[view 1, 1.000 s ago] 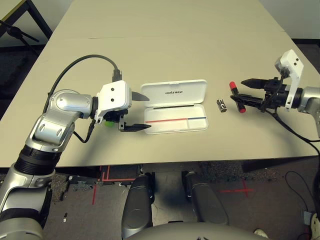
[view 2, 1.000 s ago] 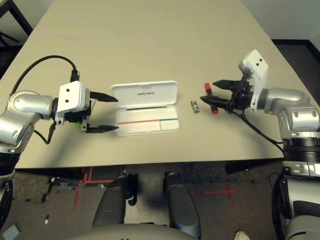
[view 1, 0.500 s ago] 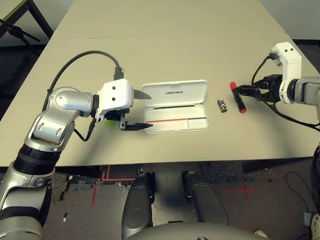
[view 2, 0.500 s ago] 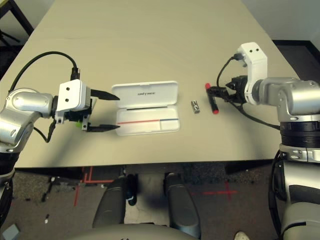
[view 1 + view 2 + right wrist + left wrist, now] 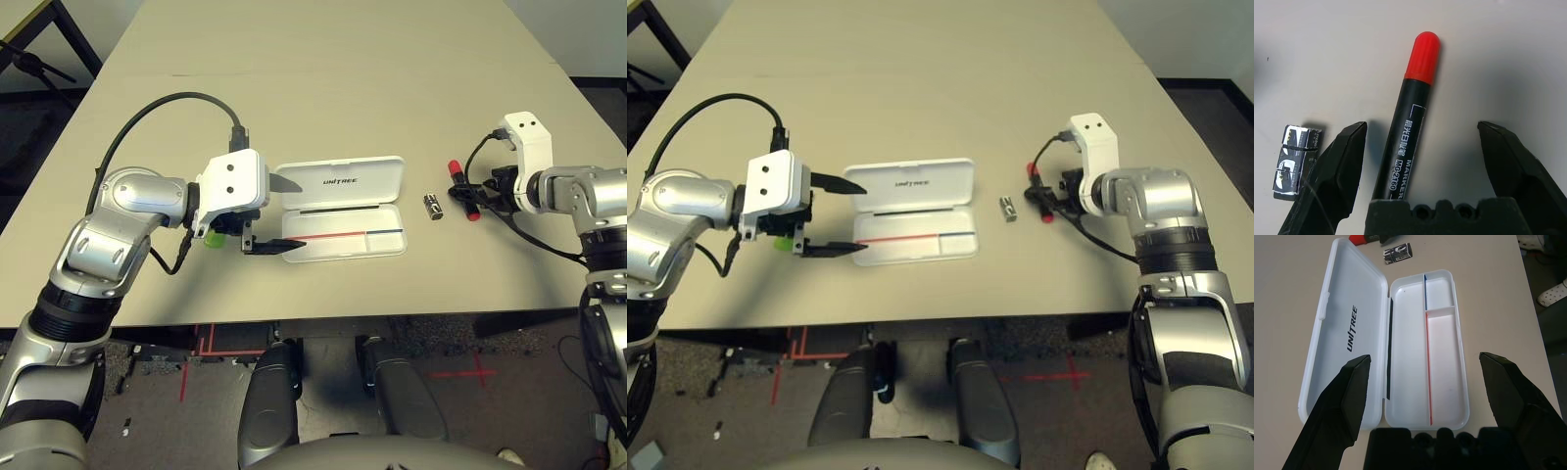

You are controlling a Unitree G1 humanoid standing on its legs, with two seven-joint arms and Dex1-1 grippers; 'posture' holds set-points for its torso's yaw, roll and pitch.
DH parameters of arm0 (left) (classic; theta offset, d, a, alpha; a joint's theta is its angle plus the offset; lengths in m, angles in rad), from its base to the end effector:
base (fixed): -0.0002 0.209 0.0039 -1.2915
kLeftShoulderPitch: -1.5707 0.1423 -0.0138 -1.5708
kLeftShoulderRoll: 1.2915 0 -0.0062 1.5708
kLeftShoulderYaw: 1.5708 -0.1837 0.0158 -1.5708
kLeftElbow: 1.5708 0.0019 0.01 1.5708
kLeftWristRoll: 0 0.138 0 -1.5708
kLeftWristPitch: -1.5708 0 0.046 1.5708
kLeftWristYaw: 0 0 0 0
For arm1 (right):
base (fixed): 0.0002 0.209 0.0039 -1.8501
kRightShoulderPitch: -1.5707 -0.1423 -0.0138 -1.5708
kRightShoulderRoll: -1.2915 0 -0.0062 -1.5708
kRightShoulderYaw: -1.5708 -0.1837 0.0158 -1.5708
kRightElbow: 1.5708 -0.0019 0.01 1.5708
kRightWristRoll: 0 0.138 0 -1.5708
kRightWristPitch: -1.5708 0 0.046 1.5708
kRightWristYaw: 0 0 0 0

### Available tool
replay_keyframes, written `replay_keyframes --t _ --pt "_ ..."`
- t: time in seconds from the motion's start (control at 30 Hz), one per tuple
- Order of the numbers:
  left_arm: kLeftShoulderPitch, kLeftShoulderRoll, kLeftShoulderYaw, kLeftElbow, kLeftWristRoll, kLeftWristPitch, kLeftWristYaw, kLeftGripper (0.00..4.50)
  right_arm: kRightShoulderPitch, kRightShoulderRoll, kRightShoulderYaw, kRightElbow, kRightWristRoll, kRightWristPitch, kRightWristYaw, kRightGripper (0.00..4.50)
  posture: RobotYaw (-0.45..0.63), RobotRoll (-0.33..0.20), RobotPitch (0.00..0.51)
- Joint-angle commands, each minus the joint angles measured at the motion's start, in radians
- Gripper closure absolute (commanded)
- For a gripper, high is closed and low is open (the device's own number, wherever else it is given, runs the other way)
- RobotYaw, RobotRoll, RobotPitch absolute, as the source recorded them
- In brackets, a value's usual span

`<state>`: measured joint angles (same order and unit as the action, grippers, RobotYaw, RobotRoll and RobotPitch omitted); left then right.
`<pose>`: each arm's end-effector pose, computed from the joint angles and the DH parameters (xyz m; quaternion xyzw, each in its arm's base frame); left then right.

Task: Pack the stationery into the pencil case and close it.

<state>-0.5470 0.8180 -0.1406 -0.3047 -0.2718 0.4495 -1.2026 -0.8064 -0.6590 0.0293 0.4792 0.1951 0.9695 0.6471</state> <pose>0.2533 0.2046 0.2284 0.3315 0.0447 -0.5914 0.7337 0.3132 -0.2696 0.1787 -0.0480 0.3239 0.1564 0.9318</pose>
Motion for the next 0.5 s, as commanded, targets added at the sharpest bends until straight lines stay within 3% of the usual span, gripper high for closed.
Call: replay_keyframes --t 0.03,0.3,0.5 --pt "-0.003 0.01 -0.01 -0.028 -0.009 0.013 0.0 0.0 0.0 0.011 0.017 0.035 -0.011 -0.008 0.016 1.01 -0.04 0.0 0.173" --pt "0.002 0.015 -0.01 -0.029 -0.01 0.014 -0.004 0.0 0.011 -0.024 0.014 0.021 -0.033 -0.018 0.036 3.95 -0.04 0.0 0.176" --pt "0.0 0.016 -0.015 -0.017 -0.007 0.006 -0.01 0.0 0.035 -0.13 0.068 -0.058 -0.057 -0.087 0.155 4.02 -0.05 0.0 0.182"
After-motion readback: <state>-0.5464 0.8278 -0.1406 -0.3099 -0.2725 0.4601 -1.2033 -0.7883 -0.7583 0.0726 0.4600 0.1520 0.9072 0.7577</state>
